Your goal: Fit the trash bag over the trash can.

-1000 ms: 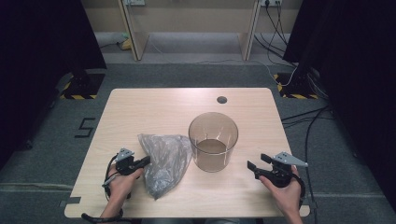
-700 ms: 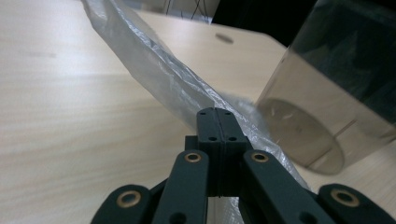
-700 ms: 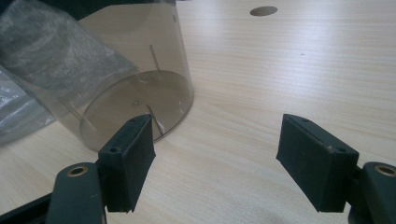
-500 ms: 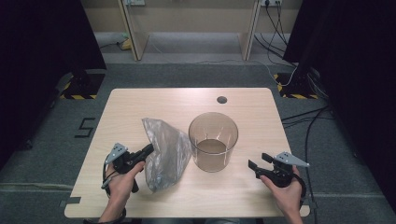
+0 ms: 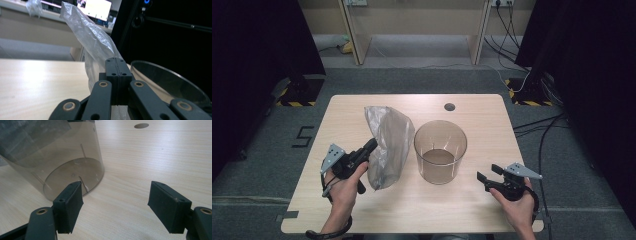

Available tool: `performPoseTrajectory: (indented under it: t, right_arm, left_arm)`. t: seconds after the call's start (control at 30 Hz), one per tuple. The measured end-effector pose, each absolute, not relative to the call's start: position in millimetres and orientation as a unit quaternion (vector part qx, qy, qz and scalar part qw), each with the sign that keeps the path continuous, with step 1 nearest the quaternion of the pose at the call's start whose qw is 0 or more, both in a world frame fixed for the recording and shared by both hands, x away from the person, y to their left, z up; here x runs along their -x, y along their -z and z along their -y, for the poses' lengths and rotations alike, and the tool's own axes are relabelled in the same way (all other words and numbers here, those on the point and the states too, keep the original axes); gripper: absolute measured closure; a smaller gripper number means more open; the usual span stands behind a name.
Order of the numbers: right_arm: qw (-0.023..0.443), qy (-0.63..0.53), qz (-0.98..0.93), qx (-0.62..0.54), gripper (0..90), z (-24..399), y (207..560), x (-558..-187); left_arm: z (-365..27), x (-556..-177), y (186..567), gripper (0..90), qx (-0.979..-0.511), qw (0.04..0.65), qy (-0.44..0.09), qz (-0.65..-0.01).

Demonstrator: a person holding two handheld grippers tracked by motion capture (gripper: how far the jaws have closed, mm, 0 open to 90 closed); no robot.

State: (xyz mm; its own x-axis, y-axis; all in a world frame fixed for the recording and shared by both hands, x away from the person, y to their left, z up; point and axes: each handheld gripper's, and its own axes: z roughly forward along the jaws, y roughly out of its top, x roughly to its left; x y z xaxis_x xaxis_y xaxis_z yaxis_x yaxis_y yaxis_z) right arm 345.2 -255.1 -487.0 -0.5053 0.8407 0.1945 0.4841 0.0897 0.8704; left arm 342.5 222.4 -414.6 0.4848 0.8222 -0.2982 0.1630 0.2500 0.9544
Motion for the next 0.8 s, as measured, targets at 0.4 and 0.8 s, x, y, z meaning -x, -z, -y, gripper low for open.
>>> performPoseTrajectory:
  t: [0.4,0.8]
  right_arm:
    - [0.179,-0.490,-0.717,-0.462,27.8,255.5,488.5,-345.7]
    - [0.179,-0.488,-0.718,-0.462,28.5,255.1,489.8,-345.6]
  left_arm:
    - [-210.6,-351.8,395.4,90.0,-0.535,0.683,-0.282,-0.410]
    - [-201.8,-356.5,383.9,90.0,-0.521,0.698,-0.293,-0.394]
